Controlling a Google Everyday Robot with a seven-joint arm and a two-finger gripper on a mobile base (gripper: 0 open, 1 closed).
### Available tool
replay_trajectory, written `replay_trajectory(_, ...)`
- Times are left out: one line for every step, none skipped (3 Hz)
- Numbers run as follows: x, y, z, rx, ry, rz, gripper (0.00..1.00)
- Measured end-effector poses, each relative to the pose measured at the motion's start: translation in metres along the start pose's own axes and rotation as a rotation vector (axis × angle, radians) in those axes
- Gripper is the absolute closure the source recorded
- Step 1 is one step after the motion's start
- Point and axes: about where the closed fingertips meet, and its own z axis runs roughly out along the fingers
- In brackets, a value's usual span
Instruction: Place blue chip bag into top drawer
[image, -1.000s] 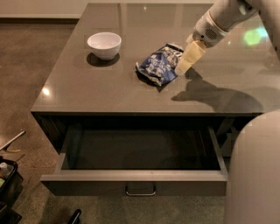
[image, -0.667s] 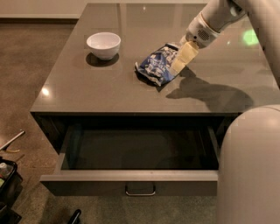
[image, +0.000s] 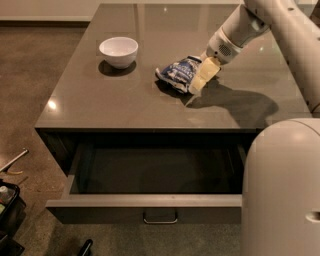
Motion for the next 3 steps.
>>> replay_trajectory(0.0145, -0.0001, 0.0184, -0.03, 0.014, 0.029, 0.0)
replay_trajectory(0.0145, -0.0001, 0.0186, -0.03, 0.014, 0.029, 0.19)
replay_trajectory(0.0145, -0.0002, 0.0186, -0.03, 0.014, 0.029, 0.42)
